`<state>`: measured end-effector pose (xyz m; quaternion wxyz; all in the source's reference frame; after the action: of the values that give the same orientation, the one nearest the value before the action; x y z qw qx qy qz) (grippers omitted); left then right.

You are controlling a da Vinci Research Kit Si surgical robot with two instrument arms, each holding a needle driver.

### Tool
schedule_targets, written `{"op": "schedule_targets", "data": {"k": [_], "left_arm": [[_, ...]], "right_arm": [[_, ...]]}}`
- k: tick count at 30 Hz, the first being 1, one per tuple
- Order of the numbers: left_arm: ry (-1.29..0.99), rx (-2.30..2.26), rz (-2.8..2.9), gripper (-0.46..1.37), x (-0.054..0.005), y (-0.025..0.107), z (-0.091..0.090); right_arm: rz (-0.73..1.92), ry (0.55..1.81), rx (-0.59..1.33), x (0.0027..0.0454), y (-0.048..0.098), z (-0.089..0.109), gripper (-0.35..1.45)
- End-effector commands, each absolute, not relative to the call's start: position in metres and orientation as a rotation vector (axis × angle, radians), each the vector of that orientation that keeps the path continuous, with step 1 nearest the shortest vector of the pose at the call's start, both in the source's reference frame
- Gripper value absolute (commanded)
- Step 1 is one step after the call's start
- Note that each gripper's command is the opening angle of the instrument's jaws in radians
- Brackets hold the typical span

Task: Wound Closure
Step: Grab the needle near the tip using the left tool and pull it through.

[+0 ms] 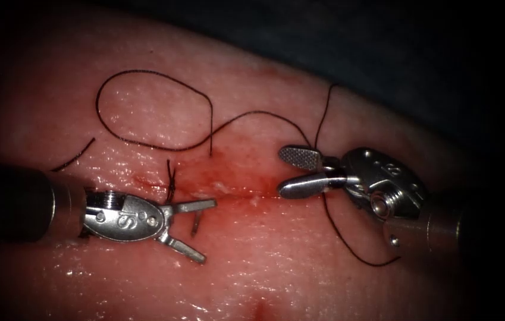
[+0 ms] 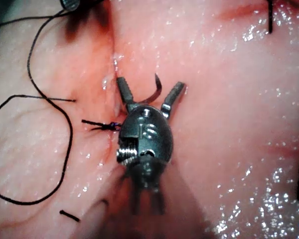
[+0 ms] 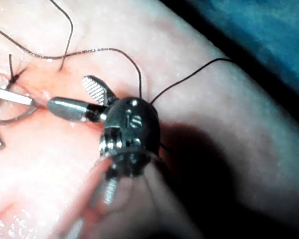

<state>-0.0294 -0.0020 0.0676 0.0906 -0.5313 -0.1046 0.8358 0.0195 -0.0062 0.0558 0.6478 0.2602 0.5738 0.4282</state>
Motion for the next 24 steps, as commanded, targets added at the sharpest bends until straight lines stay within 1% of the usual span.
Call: {"op": "schedule_targets", "data": {"k": [1,2,3,4,5,8,15,24], "left_arm": [[-0.309,-1.580,2.484,0.61,-0.0294,-0.0019,0.0676],[-0.311,-1.580,2.485,0.32,-0.0294,-0.0019,0.0676],[-0.312,-1.581,2.485,0.00,-0.0293,-0.0019,0.0676],[-0.313,-1.582,2.486,-0.24,-0.0293,-0.0019,0.0677],[-0.319,-1.584,2.488,-0.35,-0.0293,-0.0019,0.0677],[-0.354,-1.579,2.484,-0.35,-0.0293,-0.0018,0.0678],[-0.608,-1.407,2.489,-0.35,-0.0290,-0.0014,0.0678],[-0.754,-1.294,2.306,-0.35,-0.0291,-0.0009,0.0663]], "right_arm": [[0.976,1.304,0.589,0.0196,-0.0062,0.0558,0.69],[0.976,1.304,0.589,0.0196,-0.0063,0.0558,0.69],[0.976,1.304,0.589,0.0197,-0.0063,0.0558,0.69],[0.977,1.304,0.589,0.0197,-0.0063,0.0558,0.69],[0.977,1.304,0.588,0.0197,-0.0063,0.0558,0.69],[0.977,1.304,0.588,0.0197,-0.0063,0.0558,0.69],[0.979,1.304,0.590,0.0198,-0.0063,0.0556,0.69],[0.979,1.304,0.590,0.0198,-0.0063,0.0556,0.69]]}}
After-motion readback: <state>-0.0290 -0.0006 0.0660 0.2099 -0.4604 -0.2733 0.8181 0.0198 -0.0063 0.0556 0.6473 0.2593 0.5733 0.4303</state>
